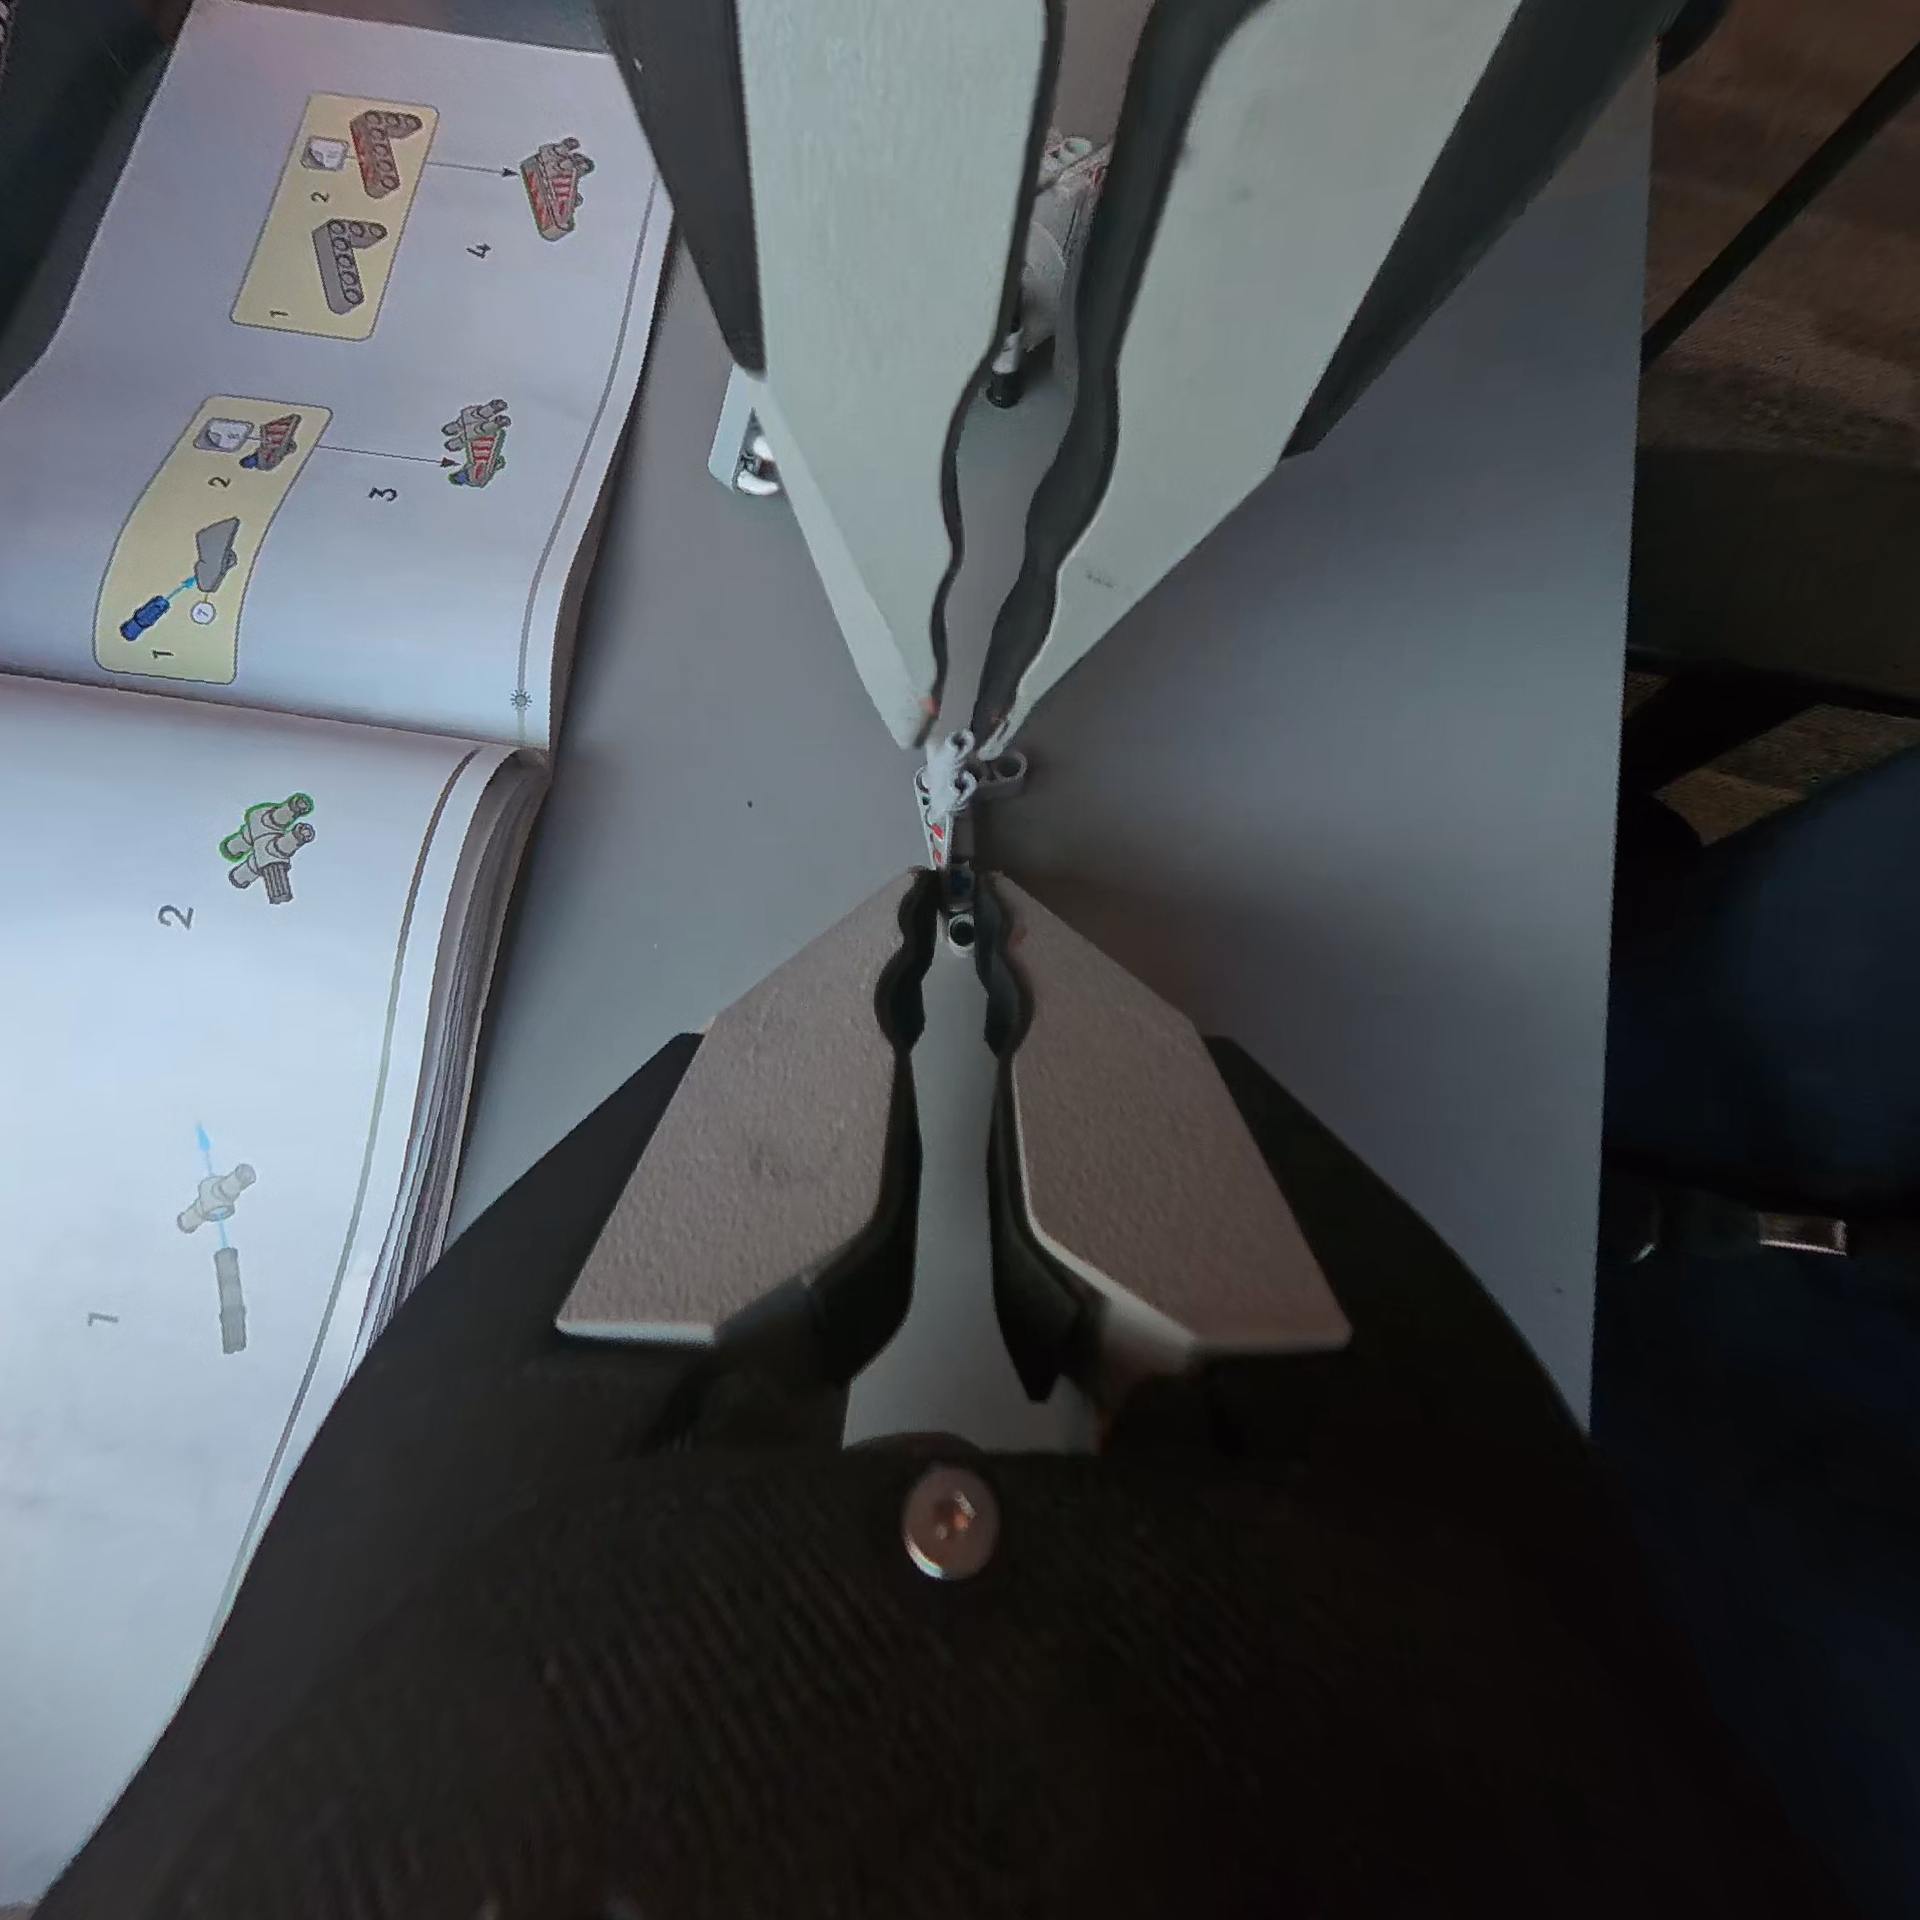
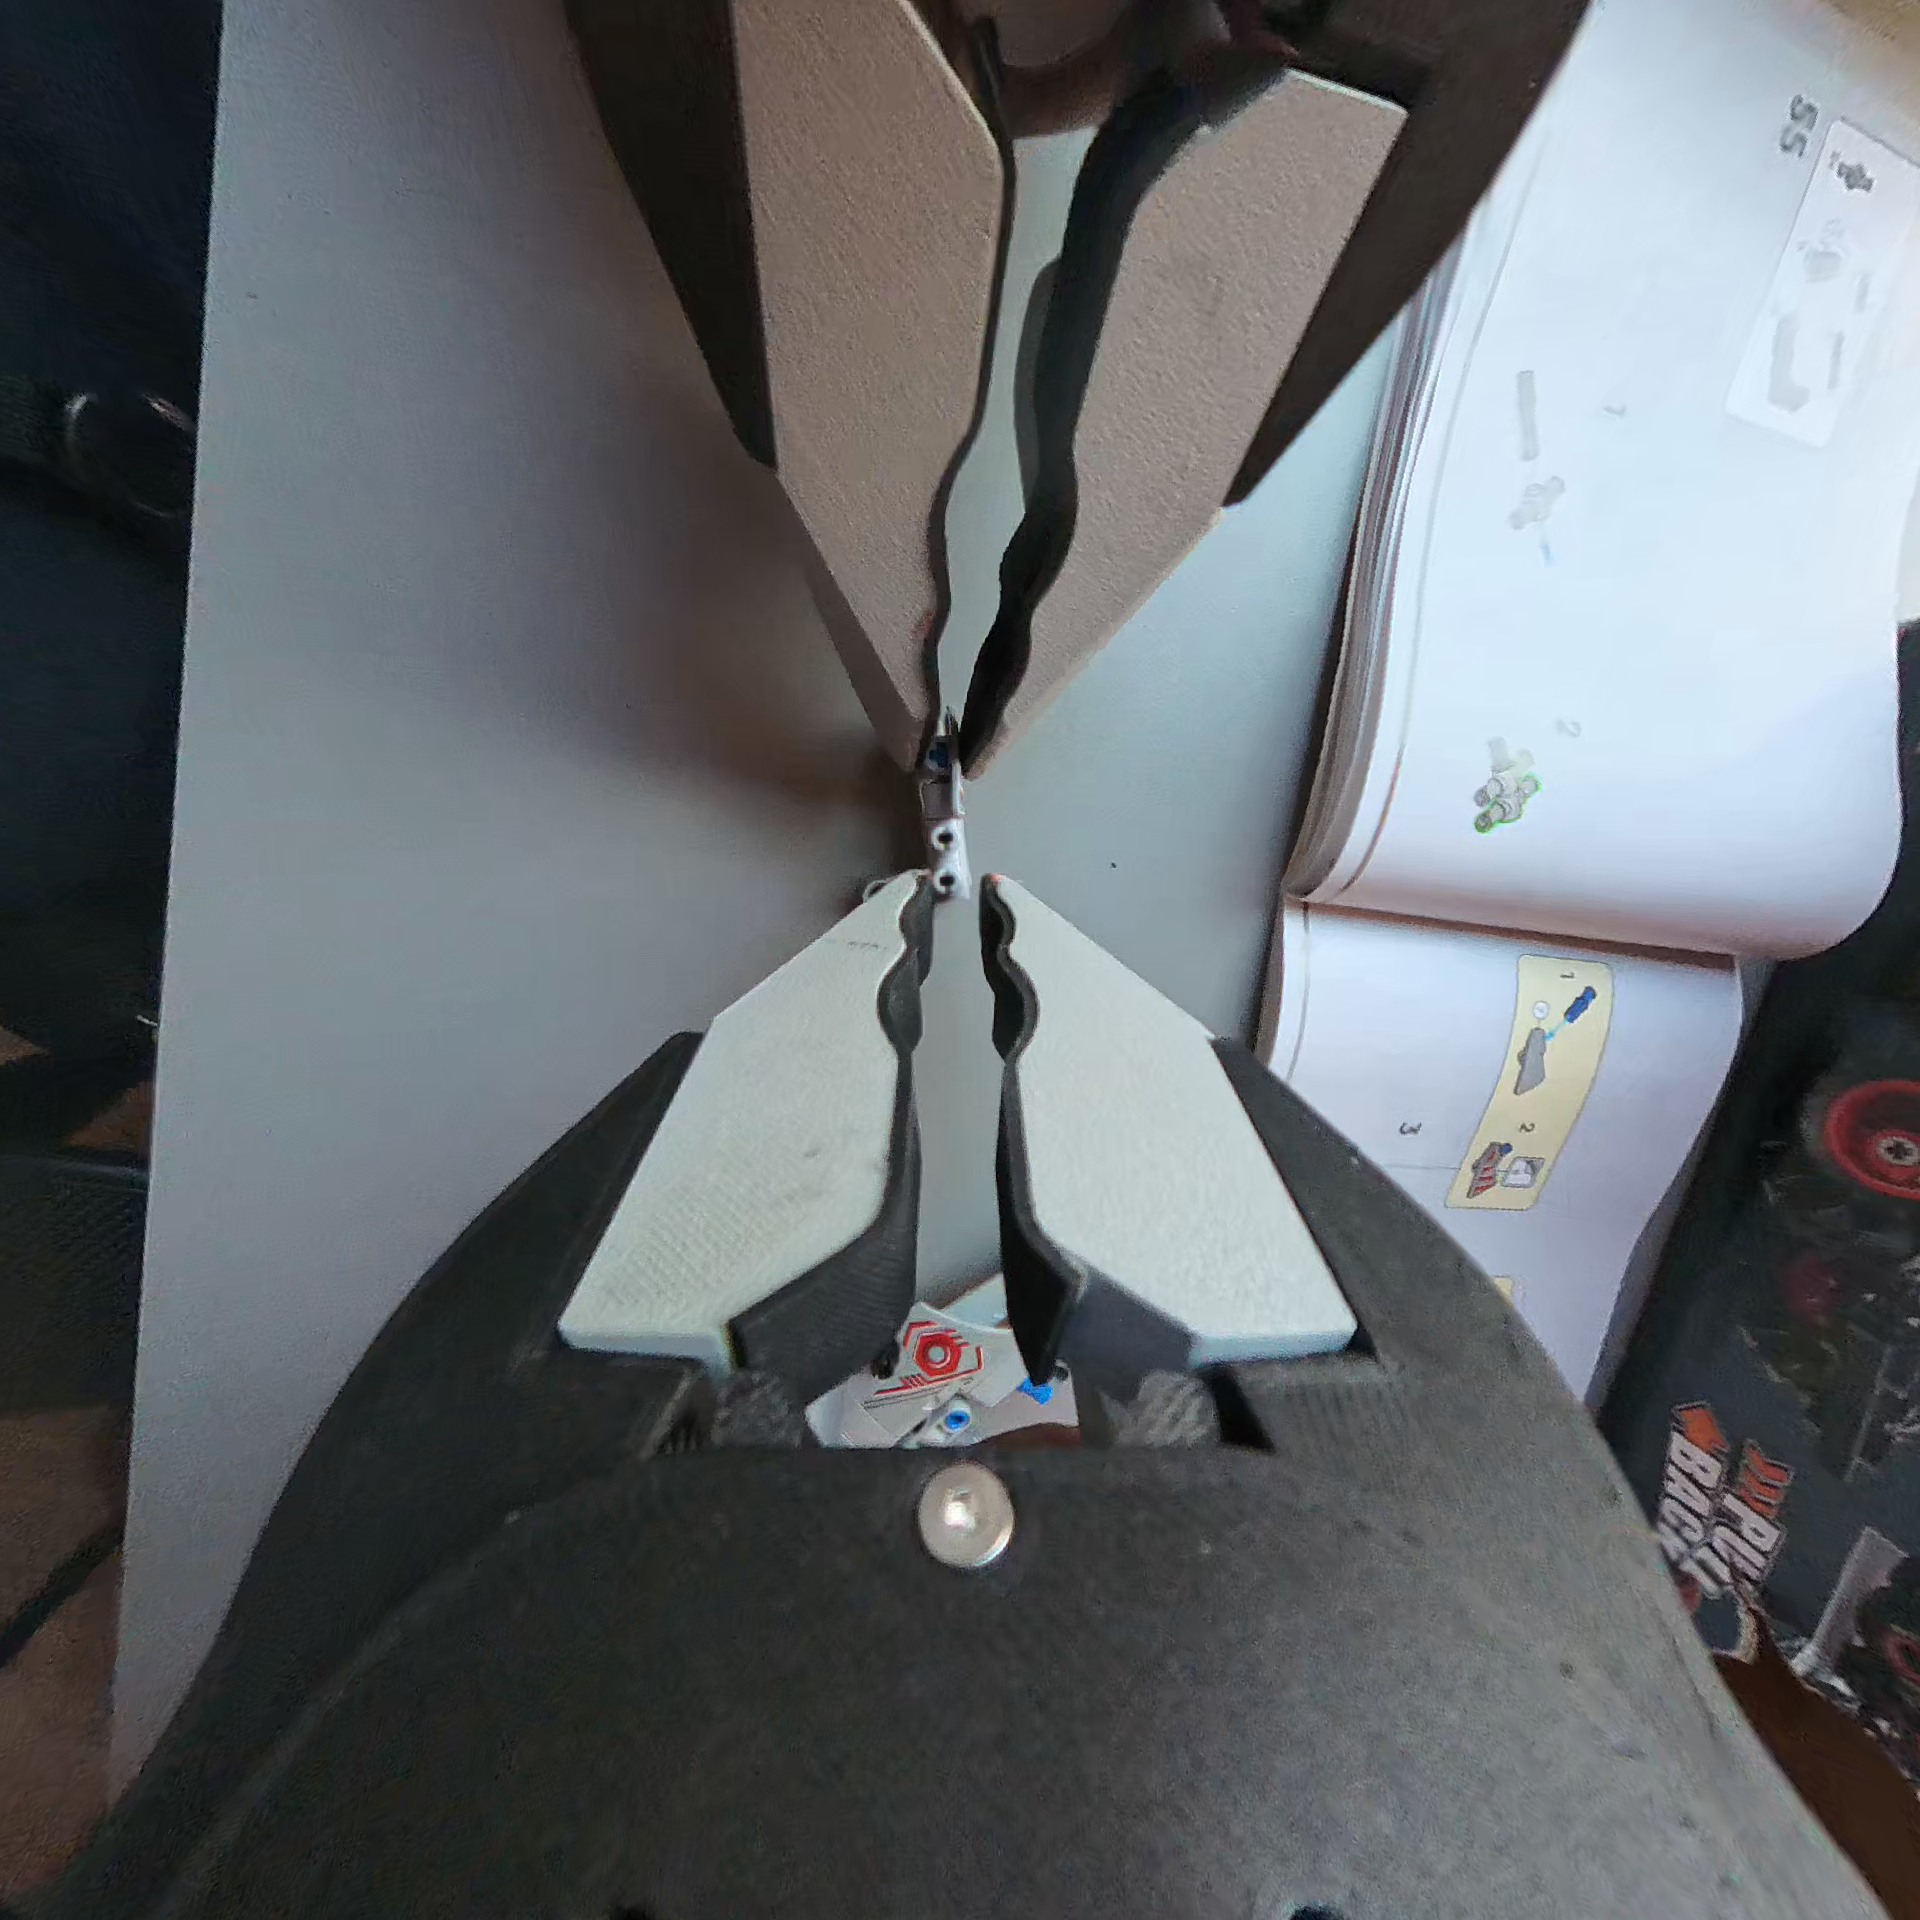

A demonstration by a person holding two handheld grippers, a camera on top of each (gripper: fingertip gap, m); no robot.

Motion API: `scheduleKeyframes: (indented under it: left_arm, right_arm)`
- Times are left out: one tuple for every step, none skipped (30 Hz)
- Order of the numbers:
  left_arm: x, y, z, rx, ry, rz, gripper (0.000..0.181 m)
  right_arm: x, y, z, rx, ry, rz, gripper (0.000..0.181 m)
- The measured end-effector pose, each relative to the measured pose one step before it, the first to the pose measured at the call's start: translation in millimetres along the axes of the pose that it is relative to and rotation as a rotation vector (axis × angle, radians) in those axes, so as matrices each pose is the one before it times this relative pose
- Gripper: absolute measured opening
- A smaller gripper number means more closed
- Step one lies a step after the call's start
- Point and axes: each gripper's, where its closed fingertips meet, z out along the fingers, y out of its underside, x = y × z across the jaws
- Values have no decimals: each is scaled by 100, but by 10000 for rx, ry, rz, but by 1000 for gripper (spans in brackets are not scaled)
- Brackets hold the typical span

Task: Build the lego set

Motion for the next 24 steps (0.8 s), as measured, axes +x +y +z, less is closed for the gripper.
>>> scheduleKeyframes:
  left_arm:
    - [-18, -3, -6, 10, -12, -19, 4]
    - [-16, -3, 9, 12, -17, -16, 4]
    - [-18, -11, 2, 11, -10, -11, 4]
    - [-36, -3, -13, 5, -28, 20, 4]
    - [-69, -3, -17, 8, -46, 15, 4]
    - [-41, -6, -1, 30, -23, 12, 4]
    - [-10, -12, -5, 39, 16, -4, 4]
    - [-8, -23, 2, 54, 49, -61, 4]
    - [4, -32, 1, 77, 90, -81, 4]
    - [-21, -23, -4, 75, 103, -97, 4]
    - [-61, -5, -23, 53, 70, -87, 4]
    - [-154, 28, -50, 11, -15, -56, 4]
    - [-258, 48, -98, -17, -132, -35, 4]
    - [-214, 67, -99, -27, -140, 3, 4]
    - [-87, 63, -73, -13, -69, -42, 4]
    - [6, 36, -33, 32, -23, -52, 4]
    - [30, -8, 9, 71, -3, -63, 4]
    - [15, -2, 10, 20, 7, -62, 4]
    - [-46, 5, -23, -24, -16, -31, 4]
    - [-126, 27, -54, -23, -49, -43, 4]
    - [-250, 78, -103, 1, -110, -40, 4]
    - [-144, 79, -96, 18, -62, -48, 4]
    - [-38, 57, -63, 31, -7, -39, 4]
    - [-30, 36, -43, 16, 3, -20, 4]
  right_arm:
    - [70, 51, 117, -128, 59, -100, 5]
    - [143, 117, 116, -136, 59, -52, 8]
    - [73, 47, 92, -72, -1, -47, 9]
    - [-47, -19, 62, -13, -59, -98, 8]
    - [-63, -22, 51, -14, -9, -168, 4]
    - [31, -7, 33, -20, 85, -194, 3]
    - [-7, -8, 7, -19, 41, -168, 3]
    - [-22, 0, 5, -24, -39, -122, 2]
    - [-10, -1, 5, -45, -115, -86, 2]
    - [15, 0, 10, -83, -161, -76, 2]
    - [82, -3, 35, -119, -159, -104, 2]
    - [203, -24, 58, -115, -96, -151, 2]
    - [256, -62, 70, -83, -46, -172, 3]
    - [144, -78, 57, -55, -90, -141, 2]
    - [31, -59, 40, -37, -127, -110, 3]
    - [6, -6, 23, -46, -95, -115, 3]
    - [20, 25, 10, -70, -58, -137, 3]
    - [52, 6, 7, -94, -52, -129, 3]
    - [115, -17, 34, -98, -25, -107, 3]
    - [202, -43, 46, -58, 38, -78, 3]
    - [229, -82, 63, 16, 39, -19, 2]
    - [119, -85, 41, 76, -33, 27, 3]
    - [48, -62, 29, 91, -66, 43, 3]
    - [20, -55, 10, 74, -37, 21, 3]
